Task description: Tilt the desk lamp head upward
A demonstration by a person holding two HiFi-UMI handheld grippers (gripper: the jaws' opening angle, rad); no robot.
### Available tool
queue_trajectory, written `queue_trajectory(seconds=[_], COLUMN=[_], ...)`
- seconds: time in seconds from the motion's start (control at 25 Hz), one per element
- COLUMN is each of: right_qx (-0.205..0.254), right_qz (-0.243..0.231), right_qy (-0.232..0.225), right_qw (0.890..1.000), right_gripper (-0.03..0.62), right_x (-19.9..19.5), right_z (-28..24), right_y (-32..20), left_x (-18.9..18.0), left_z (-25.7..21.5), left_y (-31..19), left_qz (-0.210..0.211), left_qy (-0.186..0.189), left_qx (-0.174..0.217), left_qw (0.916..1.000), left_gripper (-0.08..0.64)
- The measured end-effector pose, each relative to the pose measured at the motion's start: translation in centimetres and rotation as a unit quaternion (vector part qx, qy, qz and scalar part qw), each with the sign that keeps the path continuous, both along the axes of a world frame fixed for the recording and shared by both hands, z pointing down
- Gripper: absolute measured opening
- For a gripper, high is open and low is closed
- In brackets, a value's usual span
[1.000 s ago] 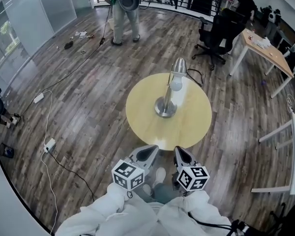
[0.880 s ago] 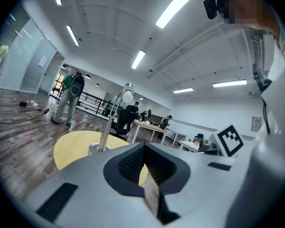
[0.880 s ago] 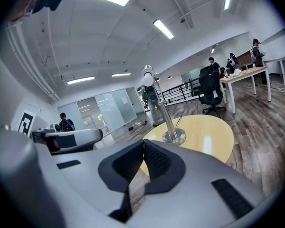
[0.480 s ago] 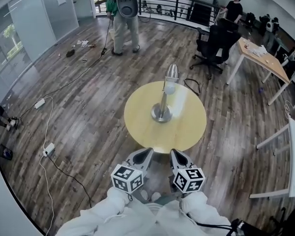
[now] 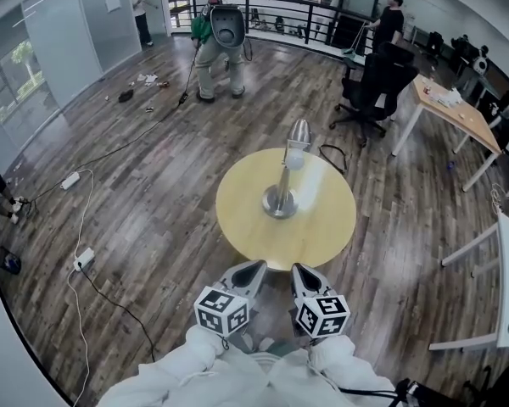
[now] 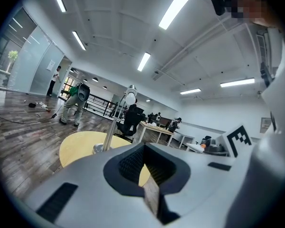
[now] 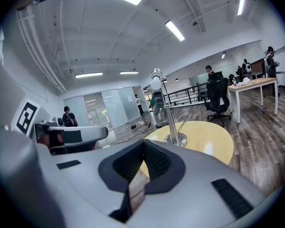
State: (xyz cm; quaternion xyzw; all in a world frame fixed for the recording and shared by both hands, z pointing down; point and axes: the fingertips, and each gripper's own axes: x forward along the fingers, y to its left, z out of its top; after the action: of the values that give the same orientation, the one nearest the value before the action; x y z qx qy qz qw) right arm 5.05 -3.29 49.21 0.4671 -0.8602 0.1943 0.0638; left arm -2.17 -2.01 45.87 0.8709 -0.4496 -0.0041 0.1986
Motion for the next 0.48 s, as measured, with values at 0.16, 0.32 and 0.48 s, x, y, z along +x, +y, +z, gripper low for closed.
queue_trajectory(seconds=[0.16, 0.32, 0.48], right_qx=[-0.004, -0.006, -0.005], right_qz=[0.003, 0.004, 0.004], right_qy=[-0.002, -0.002, 0.002], right_qw=[1.0, 1.0, 1.0], right_gripper=[0.013, 0.014, 0.014], right_x=[0.29, 0.52, 0.65], right_z=[0.11, 0.33, 0.48], right_y=[0.16, 0.18, 0.79], left_x=[0.56, 0.91, 0.91], left_z=[-0.1, 0.18, 0.61], left_y=[0.24, 0.2, 0.69], left_qz=[0.008, 0.012, 0.011], left_qy=[0.0, -0.005, -0.006], left_qx=[0.0, 0.002, -0.001], left_qw=[1.0, 0.9999, 0.9999], left_gripper=[0.002, 0.002, 0.002])
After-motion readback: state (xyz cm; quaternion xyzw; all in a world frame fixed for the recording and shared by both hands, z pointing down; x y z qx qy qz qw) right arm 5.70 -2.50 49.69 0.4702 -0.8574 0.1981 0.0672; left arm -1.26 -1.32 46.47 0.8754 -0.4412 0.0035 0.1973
